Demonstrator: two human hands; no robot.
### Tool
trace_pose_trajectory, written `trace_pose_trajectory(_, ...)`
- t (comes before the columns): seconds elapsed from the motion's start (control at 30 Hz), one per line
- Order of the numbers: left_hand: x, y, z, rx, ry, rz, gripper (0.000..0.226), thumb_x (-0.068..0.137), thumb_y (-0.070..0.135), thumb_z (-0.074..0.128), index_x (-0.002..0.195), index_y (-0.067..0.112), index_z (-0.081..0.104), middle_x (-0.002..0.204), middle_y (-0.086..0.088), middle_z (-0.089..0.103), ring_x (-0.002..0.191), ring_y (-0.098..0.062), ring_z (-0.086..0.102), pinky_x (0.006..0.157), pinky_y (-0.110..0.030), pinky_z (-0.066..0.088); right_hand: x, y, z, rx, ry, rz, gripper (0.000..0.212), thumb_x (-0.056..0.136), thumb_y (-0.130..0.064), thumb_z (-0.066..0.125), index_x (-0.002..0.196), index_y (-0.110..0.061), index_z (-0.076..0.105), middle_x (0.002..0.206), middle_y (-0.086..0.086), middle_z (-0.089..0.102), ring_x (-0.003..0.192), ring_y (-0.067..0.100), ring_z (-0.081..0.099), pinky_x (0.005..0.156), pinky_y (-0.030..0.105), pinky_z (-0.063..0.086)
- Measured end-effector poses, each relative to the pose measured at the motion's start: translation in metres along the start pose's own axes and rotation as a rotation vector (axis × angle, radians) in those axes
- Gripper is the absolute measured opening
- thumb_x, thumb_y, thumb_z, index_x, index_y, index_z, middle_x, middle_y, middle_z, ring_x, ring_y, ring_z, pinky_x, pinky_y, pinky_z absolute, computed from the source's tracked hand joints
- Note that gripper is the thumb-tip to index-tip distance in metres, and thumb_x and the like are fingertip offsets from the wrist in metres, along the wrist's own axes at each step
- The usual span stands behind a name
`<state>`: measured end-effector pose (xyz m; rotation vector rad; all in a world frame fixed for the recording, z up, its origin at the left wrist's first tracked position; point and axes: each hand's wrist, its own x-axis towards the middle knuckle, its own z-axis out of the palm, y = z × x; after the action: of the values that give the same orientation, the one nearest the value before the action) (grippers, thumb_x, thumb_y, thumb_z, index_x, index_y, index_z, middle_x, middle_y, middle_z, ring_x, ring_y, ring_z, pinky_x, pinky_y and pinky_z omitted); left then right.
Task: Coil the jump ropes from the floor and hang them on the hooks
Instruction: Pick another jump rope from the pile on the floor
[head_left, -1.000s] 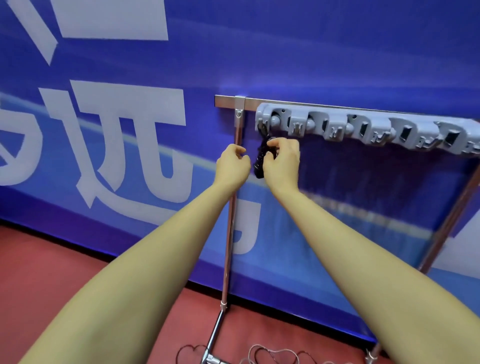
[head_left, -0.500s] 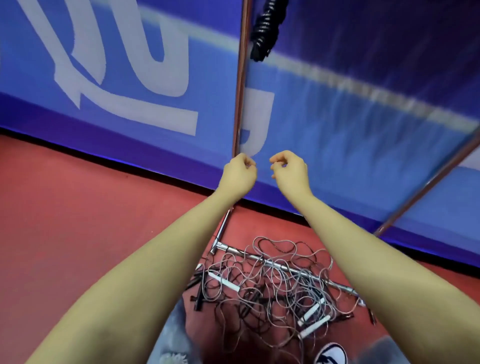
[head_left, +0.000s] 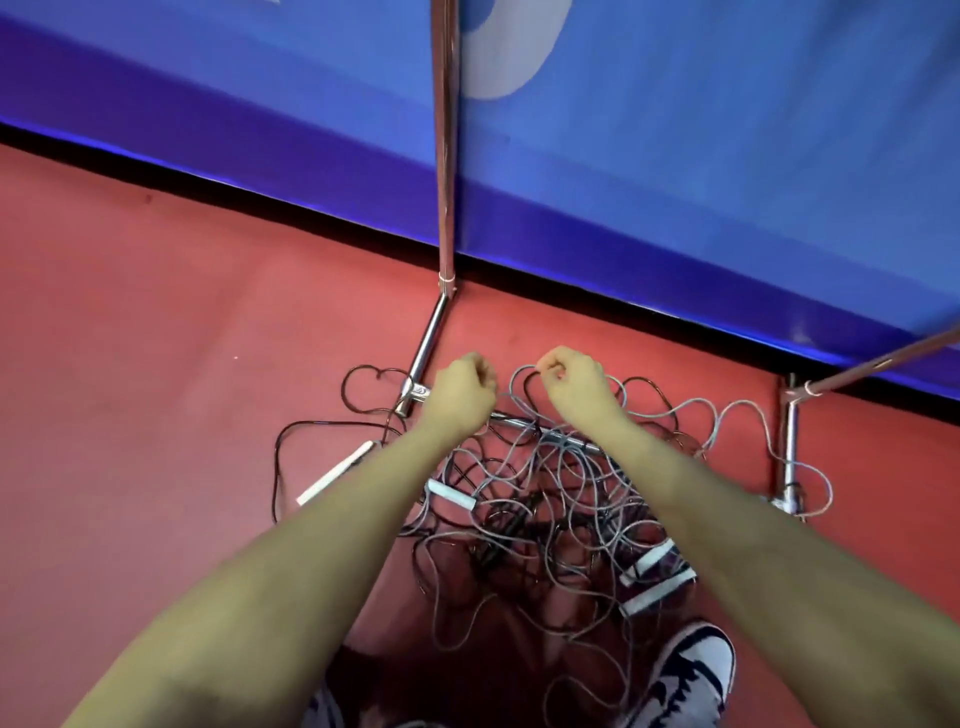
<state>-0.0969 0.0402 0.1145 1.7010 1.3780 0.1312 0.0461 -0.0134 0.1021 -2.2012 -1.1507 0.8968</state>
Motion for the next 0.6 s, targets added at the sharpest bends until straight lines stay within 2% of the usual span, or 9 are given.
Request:
trace_pose_trajectory(0.13, 0.038, -0.04, 0.034, 0.059, -0.077, -0.002, 0.02, 0.091, 0.006, 0.047, 0.104, 0.003, 0.063, 0.099, -0.014, 0.068, 0.09, -0.031, 0.062, 0.076, -0.031, 0.047, 0.037, 0.049, 0.037, -0.127, -0.165, 0.089, 0.027, 0.092, -0.001, 0.043, 0.113, 0.002, 0.062, 0.115, 0.021, 0.064, 0.109, 0.035, 0.058, 0.093, 0.035, 0.041)
trace_pose_trajectory(0.2, 0.054, -0.052, 0.054, 0.093, -0.117, 0.021, 0.025, 0.089, 0.005, 0.049, 0.11, 0.005, 0.063, 0.109, -0.015, 0.066, 0.098, -0.033, 0.061, 0.085, -0.036, 0.049, 0.049, 0.069, 0.053, -0.261, -0.255, 0.137, 0.033, 0.097, -0.011, 0.042, 0.129, -0.006, 0.053, 0.128, 0.019, 0.058, 0.121, 0.036, 0.05, 0.1, 0.036, 0.035)
trace_pose_trajectory(0.3, 0.076, -0.066, 0.081, 0.242, -0.193, 0.108, 0.042, 0.089, 0.005, 0.049, 0.131, 0.008, 0.052, 0.131, -0.014, 0.054, 0.119, -0.032, 0.049, 0.101, -0.038, 0.039, 0.063, 0.093, 0.071, -0.453, -0.349, 0.2, 0.044, 0.097, -0.027, 0.047, 0.14, -0.021, 0.038, 0.134, 0.011, 0.054, 0.129, 0.031, 0.04, 0.103, 0.037, 0.027)
trace_pose_trajectory(0.37, 0.088, -0.074, 0.094, 0.369, -0.239, 0.126, 0.053, 0.09, 0.008, 0.047, 0.142, 0.01, 0.038, 0.143, -0.01, 0.042, 0.127, -0.032, 0.038, 0.106, -0.04, 0.034, 0.068, 0.107, 0.081, -0.476, -0.357, 0.203, 0.046, 0.091, -0.024, 0.055, 0.135, -0.024, 0.041, 0.127, 0.005, 0.058, 0.125, 0.027, 0.04, 0.099, 0.037, 0.024)
trace_pose_trajectory(0.47, 0.095, -0.075, 0.103, 0.517, -0.267, 0.149, 0.055, 0.094, 0.014, 0.045, 0.147, 0.014, 0.03, 0.147, -0.006, 0.037, 0.127, -0.032, 0.035, 0.106, -0.041, 0.032, 0.07, 0.111, 0.084, -0.435, -0.263, 0.167, 0.031, 0.087, -0.015, 0.056, 0.115, -0.027, 0.06, 0.111, -0.002, 0.066, 0.118, 0.022, 0.046, 0.093, 0.033, 0.023)
trace_pose_trajectory(0.53, 0.091, -0.07, 0.104, 0.584, -0.249, 0.163, 0.047, 0.096, 0.019, 0.043, 0.142, 0.016, 0.036, 0.142, -0.006, 0.044, 0.122, -0.033, 0.037, 0.1, -0.04, 0.032, 0.065, 0.107, 0.079, -0.379, -0.229, 0.092, 0.024, 0.088, -0.013, 0.054, 0.103, -0.027, 0.067, 0.097, -0.004, 0.065, 0.112, 0.021, 0.049, 0.089, 0.03, 0.022)
trace_pose_trajectory(0.6, 0.084, -0.06, 0.099, 0.627, -0.174, 0.206, 0.034, 0.096, 0.018, 0.042, 0.129, 0.014, 0.05, 0.129, -0.008, 0.055, 0.114, -0.031, 0.042, 0.09, -0.037, 0.034, 0.056, 0.097, 0.068, -0.323, -0.171, 0.005, 0.023, 0.089, -0.013, 0.054, 0.1, -0.026, 0.069, 0.09, -0.005, 0.059, 0.106, 0.022, 0.048, 0.081, 0.03, 0.02)
